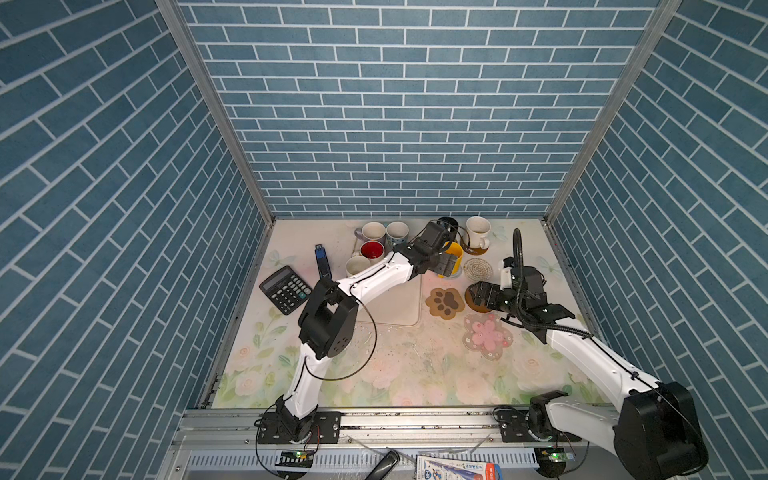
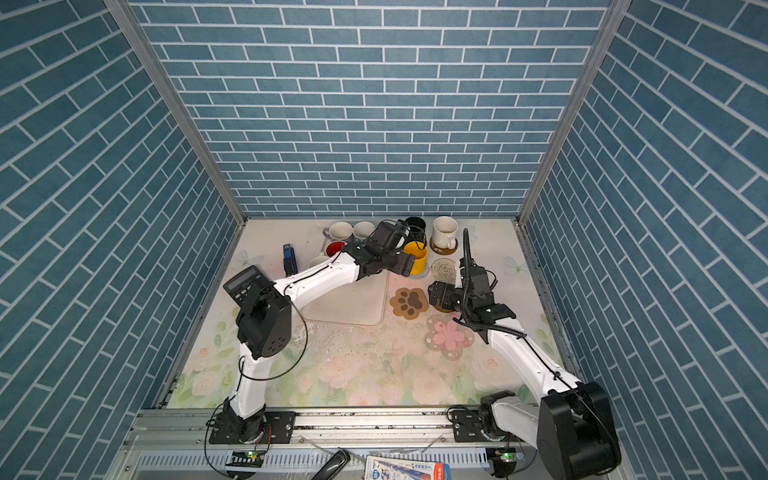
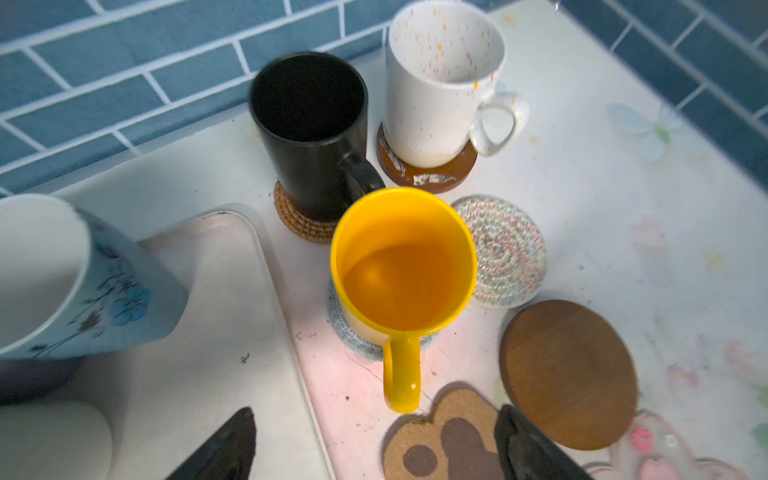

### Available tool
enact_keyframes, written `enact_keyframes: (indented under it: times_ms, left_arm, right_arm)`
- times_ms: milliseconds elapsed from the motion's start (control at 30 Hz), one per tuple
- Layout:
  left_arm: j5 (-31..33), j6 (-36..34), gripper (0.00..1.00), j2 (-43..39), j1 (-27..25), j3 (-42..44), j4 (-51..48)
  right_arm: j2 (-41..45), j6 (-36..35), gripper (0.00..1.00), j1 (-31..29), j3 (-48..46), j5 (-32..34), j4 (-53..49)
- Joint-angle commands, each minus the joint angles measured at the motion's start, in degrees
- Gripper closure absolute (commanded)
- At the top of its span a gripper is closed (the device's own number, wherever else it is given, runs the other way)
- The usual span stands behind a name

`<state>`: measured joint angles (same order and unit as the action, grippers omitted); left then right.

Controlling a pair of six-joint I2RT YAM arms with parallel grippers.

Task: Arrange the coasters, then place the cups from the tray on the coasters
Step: 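Lower the yellow mug onto the blue woven coaster and open the left gripper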

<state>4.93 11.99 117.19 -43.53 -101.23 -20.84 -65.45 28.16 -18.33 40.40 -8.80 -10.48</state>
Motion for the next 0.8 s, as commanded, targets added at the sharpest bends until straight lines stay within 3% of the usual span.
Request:
enact_keyframes:
  times_ms: [0,200,367,533,633,767]
  left_arm:
    - [3.7,0.9,0.01,-6.2,-0.2,5.1,2.6]
    - [9.2,6.9,0.01,-15.5,2.0,13.7,0.8]
    - [1.3,12.8,0.09,-21.0,10.1,20.4,0.0]
    - [-4.0,13.0,0.17,-23.4,16.7,22.6,0.0]
    - [-4.4,12.6,0.26,-21.1,19.9,18.7,-3.8]
    - [-8.5,15.0,0.48,-17.5,24.2,15.9,-5.1]
  right_arm:
    - [0.8,-2.6,0.05,-0.3,5.4,-1.7,-5.7]
    - [-0.9,-3.5,0.11,-2.6,12.2,-0.4,-11.8]
    - [-6.3,-3.6,0.15,-7.1,19.1,1.8,-14.0]
    - [-13.6,-3.3,0.17,-11.4,25.6,3.0,-14.2]
    - [-17.1,-3.0,0.17,-13.1,28.4,3.4,-13.7]
    - [-20.0,-2.5,0.17,-14.4,30.4,3.4,-13.2]
